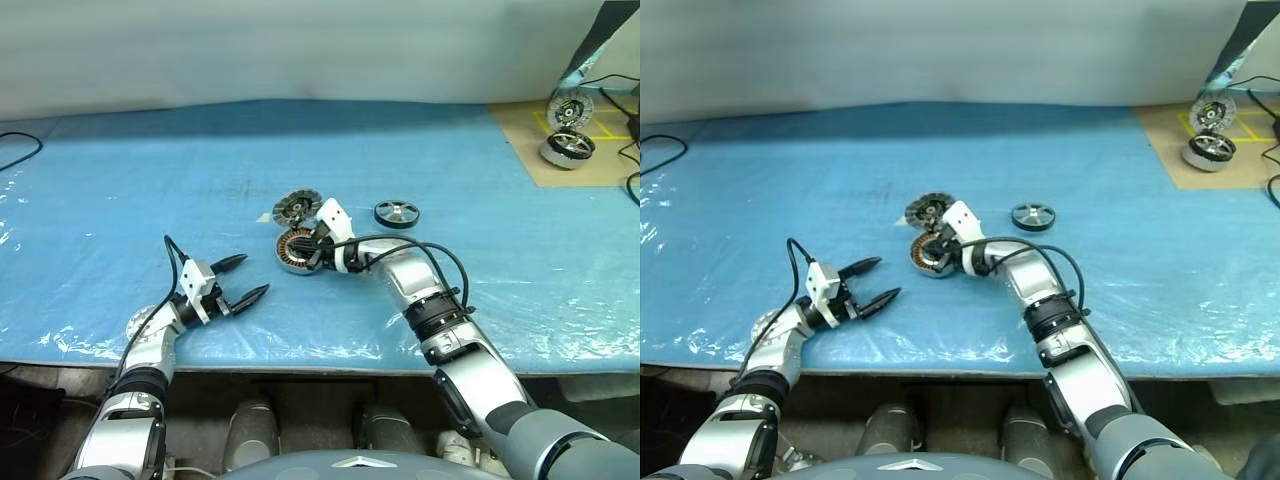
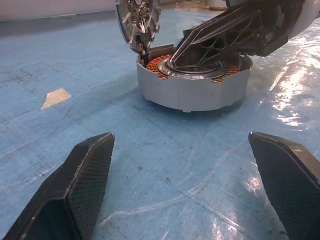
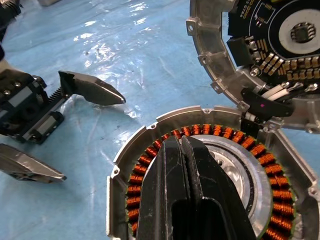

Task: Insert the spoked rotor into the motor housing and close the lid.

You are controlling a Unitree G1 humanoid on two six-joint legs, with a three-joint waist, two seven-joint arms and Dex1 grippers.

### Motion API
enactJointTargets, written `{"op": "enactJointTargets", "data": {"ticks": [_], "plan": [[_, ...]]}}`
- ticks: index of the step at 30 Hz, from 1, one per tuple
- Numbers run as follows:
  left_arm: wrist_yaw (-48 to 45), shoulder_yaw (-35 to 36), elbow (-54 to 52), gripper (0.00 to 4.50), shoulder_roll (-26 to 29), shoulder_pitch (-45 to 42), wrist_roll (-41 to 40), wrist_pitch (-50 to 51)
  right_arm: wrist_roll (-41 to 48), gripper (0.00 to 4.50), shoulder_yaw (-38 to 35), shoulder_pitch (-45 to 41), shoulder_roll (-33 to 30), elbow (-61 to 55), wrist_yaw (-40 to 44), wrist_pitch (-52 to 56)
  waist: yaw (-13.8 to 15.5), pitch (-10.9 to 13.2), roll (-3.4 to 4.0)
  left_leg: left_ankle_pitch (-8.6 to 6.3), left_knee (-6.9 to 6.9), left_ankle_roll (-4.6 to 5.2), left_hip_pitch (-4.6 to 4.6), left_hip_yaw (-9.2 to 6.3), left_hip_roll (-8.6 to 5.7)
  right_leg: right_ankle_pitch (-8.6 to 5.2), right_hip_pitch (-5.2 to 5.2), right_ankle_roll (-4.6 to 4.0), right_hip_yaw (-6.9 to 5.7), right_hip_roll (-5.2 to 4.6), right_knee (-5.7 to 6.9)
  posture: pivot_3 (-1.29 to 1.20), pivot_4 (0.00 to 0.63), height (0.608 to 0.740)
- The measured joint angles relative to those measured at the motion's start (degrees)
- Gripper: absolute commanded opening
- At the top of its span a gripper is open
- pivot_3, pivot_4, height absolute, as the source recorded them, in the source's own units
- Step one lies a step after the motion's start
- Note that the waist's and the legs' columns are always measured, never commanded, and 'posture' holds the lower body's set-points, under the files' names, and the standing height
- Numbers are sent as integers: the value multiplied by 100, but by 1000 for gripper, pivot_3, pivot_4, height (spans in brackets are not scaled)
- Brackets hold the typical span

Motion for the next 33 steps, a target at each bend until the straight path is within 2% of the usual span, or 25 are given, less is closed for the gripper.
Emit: {"op": "enactJointTargets", "data": {"ticks": [4, 8, 16, 18, 26, 29, 33], "plan": [[-7, 1, -22, 4500, 0, 5, 0, -2, 846, 43, -633, 62, 158, -424, 192, 606, 6, 1, -1, 0, 0, 0, -8, 0, 2, 2, -9, -1, -4, 2, 4, 0, 150, 740], [-8, -2, -15, 4500, -1, 2, 3, -3, 975, 43, -826, -145, 63, -522, 112, 605, 7, 2, -3, 1, 2, -1, -6, 0, 1, 1, -5, -1, -4, 0, 2, 0, 150, 740], [-14, -5, -18, 4500, -3, 2, 3, -7, -762, 43, 656, -215, -990, -554, 103, -373, 7, 6, -8, 2, 6, -3, -8, 0, -5, 14, -3, 22, -6, 1, 3, 0, 150, 740], [-14, -1, -18, 4500, -1, 2, 3, -11, -1007, 43, 835, -231, -1159, -652, 203, -525, 2, 6, -9, 2, 7, -2, -8, 0, -4, 15, -3, 25, -5, 2, 4, 0, 150, 740], [-12, -4, -17, 4500, -10, 0, 3, -11, -1408, 43, 1205, -422, -1176, -999, 447, -822, 2, 7, -10, 1, 11, -2, -7, -1, -5, 16, 0, 24, -5, 1, 6, 0, 150, 740], [-5, -4, -16, 4500, -10, 0, 8, -9, -1440, 613, 1211, -422, -1186, -999, 493, -823, 1, 7, -12, 1, 14, -2, -7, -1, -5, 16, 0, 24, -5, 1, 7, 0, 150, 740], [1, -4, -17, 4500, -10, -2, 16, -9, -1527, 1965, 1212, -422, -1197, -999, 561, -835, 0, 7, -12, 1, 14, -2, -7, -1, -4, 16, 1, 23, -5, 2, 8, 0, 150, 740]]}}
